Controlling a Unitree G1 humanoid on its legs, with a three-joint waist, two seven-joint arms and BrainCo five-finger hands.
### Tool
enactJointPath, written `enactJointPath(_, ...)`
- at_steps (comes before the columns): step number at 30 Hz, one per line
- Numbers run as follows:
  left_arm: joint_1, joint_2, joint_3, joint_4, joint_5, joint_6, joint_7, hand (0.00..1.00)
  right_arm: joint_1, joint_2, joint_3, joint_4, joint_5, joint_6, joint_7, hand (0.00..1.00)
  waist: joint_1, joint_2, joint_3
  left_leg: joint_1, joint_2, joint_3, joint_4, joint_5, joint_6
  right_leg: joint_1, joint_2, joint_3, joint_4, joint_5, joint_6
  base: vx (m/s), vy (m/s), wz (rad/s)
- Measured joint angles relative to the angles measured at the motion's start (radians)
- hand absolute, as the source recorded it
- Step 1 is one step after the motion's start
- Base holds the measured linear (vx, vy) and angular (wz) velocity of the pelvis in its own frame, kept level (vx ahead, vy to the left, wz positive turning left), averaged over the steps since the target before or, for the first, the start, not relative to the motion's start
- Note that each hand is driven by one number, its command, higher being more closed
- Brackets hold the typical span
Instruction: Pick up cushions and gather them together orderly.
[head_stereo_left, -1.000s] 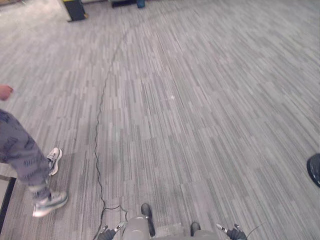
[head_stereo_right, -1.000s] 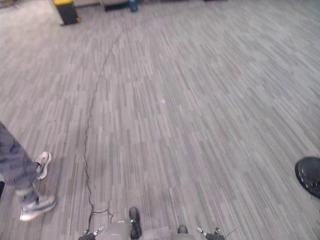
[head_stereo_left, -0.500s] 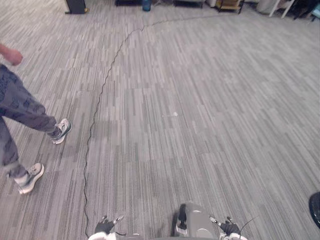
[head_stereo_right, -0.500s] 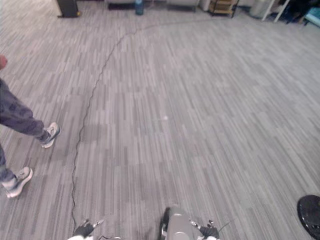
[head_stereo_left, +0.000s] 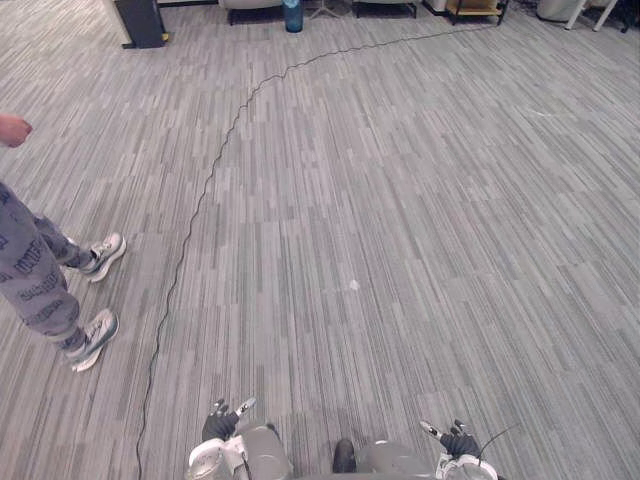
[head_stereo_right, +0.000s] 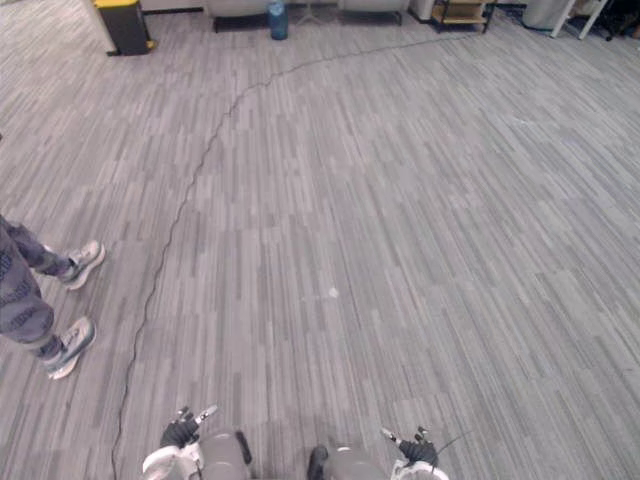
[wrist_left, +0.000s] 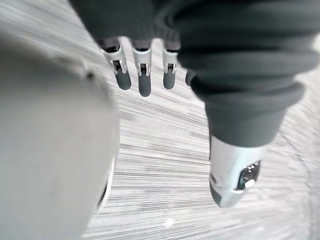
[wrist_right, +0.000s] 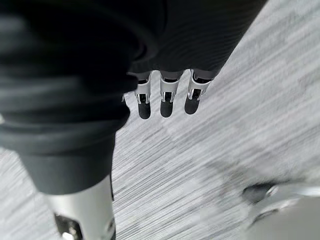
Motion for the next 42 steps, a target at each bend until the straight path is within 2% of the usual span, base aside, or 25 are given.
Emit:
enactJointPath(2, 0.006, -0.005, 0.000, 0.001, -0.011, -0.003, 0.002, 0.00, 0.001, -0.005, 0.007, 0.004, 0.000, -0.001, -0.003, 0.00, 0.009, 0.015, -0.011, -0.026, -0.024, -0.055, -0.106, 0.034, -0.016, 0.038, -0.007, 0.035, -0.036, -0.042, 0.027, 0.51, 0.287, -0.93)
enactJointPath(3, 0.006, -0.007, 0.000, 0.000, -0.027, -0.005, 0.000, 0.00, 0.000, 0.010, 0.013, 0.016, -0.002, 0.001, -0.004, 0.00, 0.026, 0.013, -0.028, -0.034, -0.043, -0.075, -0.056, 0.149, 0.018, 0.068, -0.035, 0.078, -0.025, -0.096, 0.049, 0.47, 0.302, -0.80)
enactJointPath(4, 0.008, -0.001, 0.002, -0.001, -0.027, -0.006, -0.001, 0.00, 0.002, 0.020, 0.014, 0.017, -0.003, 0.001, -0.004, 0.00, 0.030, -0.003, -0.036, -0.034, -0.056, -0.073, -0.041, 0.155, 0.028, 0.067, -0.051, 0.090, -0.013, -0.103, 0.053, 0.73, 0.394, -0.85)
enactJointPath(5, 0.009, 0.017, -0.001, 0.001, -0.025, -0.002, 0.000, 0.00, 0.015, 0.043, 0.016, 0.014, -0.004, 0.001, -0.003, 0.00, 0.030, -0.043, -0.062, -0.033, -0.078, -0.048, 0.004, 0.117, 0.059, 0.027, -0.093, 0.117, 0.088, -0.108, 0.054, 0.49, 0.232, -0.43)
enactJointPath(6, 0.009, 0.021, -0.002, 0.003, -0.025, 0.000, 0.000, 0.00, 0.021, 0.050, 0.016, 0.011, -0.004, 0.000, -0.003, 0.00, 0.030, -0.054, -0.070, -0.031, -0.079, -0.032, 0.017, 0.095, 0.060, -0.001, -0.102, 0.122, 0.147, -0.107, 0.054, 0.74, 0.327, -0.66)
enactJointPath(7, 0.008, 0.031, -0.002, 0.002, -0.026, -0.001, 0.000, 0.00, 0.018, 0.063, 0.016, 0.009, -0.004, -0.002, -0.002, 0.00, 0.043, -0.077, -0.071, 0.005, -0.088, 0.009, 0.032, 0.055, 0.074, -0.094, -0.129, 0.128, 0.376, -0.094, 0.079, 0.48, 0.223, -0.57)
enactJointPath(9, -0.008, 0.062, -0.034, 0.030, -0.022, 0.007, 0.004, 0.00, 0.016, 0.077, 0.015, -0.005, -0.004, -0.012, 0.005, 0.00, 0.022, -0.093, -0.058, 0.111, -0.116, 0.033, 0.045, -0.032, 0.092, -0.257, -0.193, 0.112, 0.798, 0.034, 0.205, 0.57, 0.246, -0.38)
enactJointPath(10, -0.012, 0.067, -0.042, 0.044, -0.019, 0.011, 0.005, 0.00, 0.015, 0.076, 0.016, -0.007, -0.004, -0.016, 0.007, 0.00, 0.017, -0.091, -0.057, 0.137, -0.117, 0.036, 0.049, -0.050, 0.092, -0.278, -0.202, 0.093, 0.864, 0.034, 0.204, 0.64, 0.199, -0.18)
enactJointPath(12, -0.020, 0.072, -0.081, 0.071, -0.002, 0.021, 0.006, 0.00, 0.014, 0.058, 0.028, -0.025, -0.005, -0.021, 0.014, 0.00, 0.002, -0.078, -0.057, 0.305, -0.105, 0.068, -0.021, -0.106, 0.087, -0.407, -0.249, -0.044, 1.002, -0.014, 0.130, 0.60, 0.132, -0.30)
enactJointPath(16, -0.032, 0.072, -0.125, 0.099, 0.008, 0.024, 0.004, 0.00, -0.022, 0.032, 0.035, -0.030, -0.013, -0.032, 0.018, 0.00, -0.029, -0.051, -0.044, 0.463, -0.068, 0.132, -0.166, -0.102, 0.076, -0.564, -0.220, -0.246, 0.685, -0.060, 0.088, 0.51, 0.027, -0.35)
enactJointPath(18, -0.053, 0.063, -0.150, 0.120, 0.016, 0.026, 0.002, 0.00, -0.045, 0.019, 0.026, -0.031, -0.013, -0.033, 0.025, 0.00, -0.043, -0.029, -0.030, 0.538, -0.050, 0.163, -0.222, -0.102, 0.075, -0.614, -0.158, -0.290, 0.363, 0.045, 0.069, 0.68, -0.077, -0.27)
enactJointPath(19, -0.054, 0.062, -0.165, 0.130, 0.031, 0.025, 0.001, 0.00, -0.048, 0.012, 0.026, -0.027, -0.025, -0.030, 0.025, 0.00, -0.056, -0.036, -0.028, 0.573, -0.064, 0.161, -0.244, -0.099, 0.070, -0.610, -0.128, -0.281, 0.163, 0.152, 0.072, 0.65, -0.102, -0.11)
enactJointPath(20, -0.054, 0.065, -0.166, 0.133, 0.036, 0.025, 0.000, 0.00, -0.047, 0.011, 0.024, -0.024, -0.030, -0.029, 0.025, 0.00, -0.057, -0.042, -0.028, 0.591, -0.072, 0.158, -0.248, -0.098, 0.068, -0.609, -0.129, -0.281, 0.129, 0.174, 0.065, 0.72, -0.148, -0.05)
enactJointPath(21, -0.051, 0.058, -0.155, 0.140, 0.044, 0.026, 0.000, 0.00, -0.042, 0.003, -0.001, -0.010, -0.040, -0.025, 0.025, 0.00, -0.066, -0.045, -0.034, 0.651, -0.072, 0.149, -0.233, -0.099, 0.040, -0.604, -0.130, -0.259, 0.173, 0.289, -0.033, 0.69, -0.188, -0.09)
enactJointPath(23, -0.054, 0.026, -0.137, 0.131, 0.056, 0.025, -0.003, 0.00, -0.030, -0.023, -0.011, -0.013, -0.043, -0.015, 0.028, 0.00, -0.079, 0.010, -0.032, 0.573, 0.032, 0.112, 0.089, -0.046, -0.037, -0.579, -0.103, -0.279, 0.305, 0.177, -0.052, 0.66, -0.226, -0.11)
enactJointPath(25, -0.045, -0.015, -0.072, 0.090, 0.063, 0.025, -0.004, 0.00, -0.018, -0.032, -0.031, -0.045, -0.042, -0.008, 0.023, 0.00, -0.072, 0.067, -0.024, 0.364, 0.173, 0.036, 0.586, 0.080, -0.042, -0.492, -0.017, -0.258, 0.287, 0.115, -0.079, 0.65, -0.197, -0.39)
enactJointPath(27, -0.040, -0.018, -0.038, 0.055, 0.063, 0.025, -0.003, 0.00, -0.020, -0.027, -0.013, -0.044, -0.039, -0.003, 0.019, 0.00, -0.063, 0.061, -0.008, 0.269, 0.218, 0.025, 0.806, 0.044, -0.050, -0.364, 0.044, -0.210, 0.249, 0.067, -0.104, 0.66, -0.103, -0.90)
enactJointPath(28, -0.030, -0.007, -0.038, 0.033, 0.063, 0.022, -0.003, 0.00, -0.018, -0.017, 0.013, -0.044, -0.039, 0.001, 0.017, 0.00, -0.058, 0.036, -0.005, 0.218, 0.212, 0.033, 0.824, 0.008, -0.038, -0.279, 0.061, -0.169, 0.207, 0.040, -0.115, 0.63, -0.080, -0.97)
enactJointPath(30, -0.026, 0.011, -0.038, 0.005, 0.062, 0.017, -0.003, 0.00, -0.014, 0.003, 0.052, -0.040, -0.035, 0.003, 0.017, 0.00, -0.037, 0.001, -0.014, 0.133, 0.195, 0.083, 0.712, -0.036, -0.014, -0.185, 0.068, -0.098, 0.126, 0.029, -0.109, 0.48, -0.050, -0.87)
enactJointPath(32, -0.025, 0.006, -0.030, -0.021, 0.054, 0.014, -0.002, 0.00, -0.018, 0.028, 0.050, -0.042, -0.034, 0.003, 0.017, 0.00, -0.018, -0.007, -0.011, 0.058, 0.172, 0.107, 0.511, -0.061, 0.018, -0.109, 0.068, -0.035, 0.065, 0.032, -0.075, 0.63, 0.012, -0.97)
enactJointPath(36, -0.025, -0.022, 0.000, -0.020, 0.032, -0.002, 0.005, 0.00, -0.019, 0.032, 0.042, -0.041, -0.034, 0.002, 0.009, 0.00, 0.004, 0.006, -0.014, -0.027, 0.019, -0.037, -0.016, 0.005, -0.024, 0.015, 0.029, 0.114, -0.008, -0.030, -0.019, 0.58, 0.203, -0.99)
enactJointPath(38, -0.024, -0.021, 0.000, -0.011, 0.025, -0.002, 0.007, 0.00, -0.009, 0.030, 0.044, -0.038, -0.034, 0.002, 0.003, 0.00, 0.016, 0.010, -0.020, -0.044, -0.001, -0.069, -0.077, 0.060, -0.006, 0.049, 0.017, 0.165, 0.003, -0.088, 0.005, 0.62, 0.370, -1.04)
enactJointPath(39, -0.017, -0.002, 0.002, -0.007, 0.012, -0.001, 0.008, 0.00, 0.013, 0.038, 0.044, -0.027, -0.035, 0.004, 0.001, 0.00, 0.035, -0.010, -0.050, -0.043, -0.012, -0.067, 0.001, 0.125, 0.001, 0.056, -0.012, 0.219, 0.053, -0.129, 0.025, 0.67, 0.405, -1.12)
enactJointPath(41, -0.008, 0.013, 0.002, 0.003, 0.009, 0.000, 0.008, 0.00, 0.024, 0.055, 0.045, -0.028, -0.041, 0.001, 0.003, 0.00, 0.041, -0.043, -0.072, -0.035, -0.014, -0.026, 0.058, 0.082, 0.033, 0.010, -0.035, 0.234, 0.178, -0.136, 0.042, 0.61, 0.343, -1.02)
enactJointPath(42, -0.001, 0.032, 0.002, 0.008, 0.002, -0.001, 0.008, 0.00, 0.026, 0.075, 0.045, -0.028, -0.042, 0.001, 0.004, 0.00, 0.049, -0.076, -0.084, 0.001, -0.026, 0.026, 0.068, 0.042, 0.048, -0.078, -0.065, 0.224, 0.380, -0.125, 0.087, 0.76, 0.422, -1.06)
